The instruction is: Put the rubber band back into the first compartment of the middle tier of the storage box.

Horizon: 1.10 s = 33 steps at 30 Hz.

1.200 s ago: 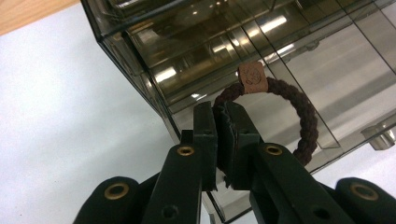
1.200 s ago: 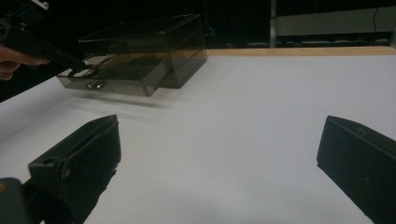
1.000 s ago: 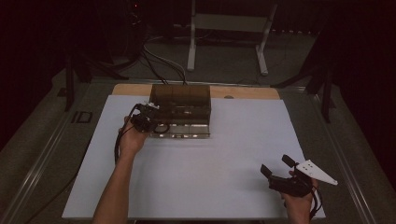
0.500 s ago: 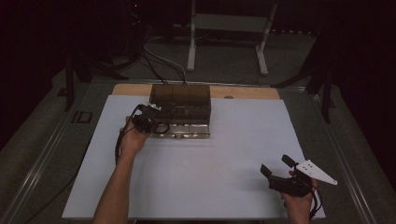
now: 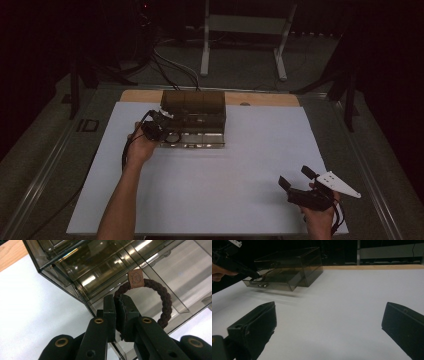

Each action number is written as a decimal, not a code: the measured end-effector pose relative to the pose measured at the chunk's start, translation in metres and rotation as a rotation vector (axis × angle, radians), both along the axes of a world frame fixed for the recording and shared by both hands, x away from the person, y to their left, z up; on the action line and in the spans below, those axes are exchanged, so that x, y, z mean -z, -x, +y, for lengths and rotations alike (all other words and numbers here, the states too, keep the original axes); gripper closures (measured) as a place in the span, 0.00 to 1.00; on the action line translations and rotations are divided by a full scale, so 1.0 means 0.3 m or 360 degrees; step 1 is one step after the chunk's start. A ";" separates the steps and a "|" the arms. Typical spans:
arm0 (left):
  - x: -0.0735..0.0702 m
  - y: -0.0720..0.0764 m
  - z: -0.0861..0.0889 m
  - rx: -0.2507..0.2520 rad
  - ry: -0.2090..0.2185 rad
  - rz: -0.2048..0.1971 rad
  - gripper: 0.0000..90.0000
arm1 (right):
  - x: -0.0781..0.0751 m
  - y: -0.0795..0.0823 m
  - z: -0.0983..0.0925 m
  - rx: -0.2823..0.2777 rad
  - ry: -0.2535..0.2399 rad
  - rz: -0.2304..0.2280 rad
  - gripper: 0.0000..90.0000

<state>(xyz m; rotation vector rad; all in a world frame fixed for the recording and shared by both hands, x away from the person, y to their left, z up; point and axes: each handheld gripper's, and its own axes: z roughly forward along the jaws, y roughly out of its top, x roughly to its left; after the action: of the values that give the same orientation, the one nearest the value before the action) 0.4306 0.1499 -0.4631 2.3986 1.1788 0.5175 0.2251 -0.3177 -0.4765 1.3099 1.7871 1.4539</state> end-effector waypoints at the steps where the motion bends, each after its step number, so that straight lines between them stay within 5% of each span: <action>1: 0.000 -0.001 -0.002 0.0008 -0.0003 0.0001 0.96 | 0.000 0.000 0.000 0.0000 -0.0001 0.0000 0.00; 19: 0.009 -0.010 -0.009 0.0061 -0.0078 -0.0007 0.95 | 0.000 0.000 -0.001 -0.0001 0.0001 -0.0001 0.00; 24: 0.004 -0.008 -0.004 0.0054 -0.0023 -0.0003 0.87 | 0.000 -0.001 0.000 0.0000 0.0002 0.0000 0.00; 25: -0.009 -0.006 0.004 0.0032 0.0076 -0.0010 0.87 | 0.000 -0.001 0.000 0.0000 0.0002 0.0000 0.00; 26: -0.012 -0.004 0.004 0.0024 0.0090 -0.0017 0.74 | 0.000 0.000 -0.001 0.0000 0.0001 0.0000 0.00; 33: -0.032 0.000 0.013 -0.0013 0.0222 -0.0035 0.51 | -0.001 0.001 -0.001 0.0001 0.0001 0.0000 0.00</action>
<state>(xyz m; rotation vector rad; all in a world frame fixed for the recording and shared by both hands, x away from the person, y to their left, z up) 0.4306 0.1536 -0.4536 2.2652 1.1760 0.4480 0.2249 -0.3180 -0.4763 1.3101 1.7864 1.4528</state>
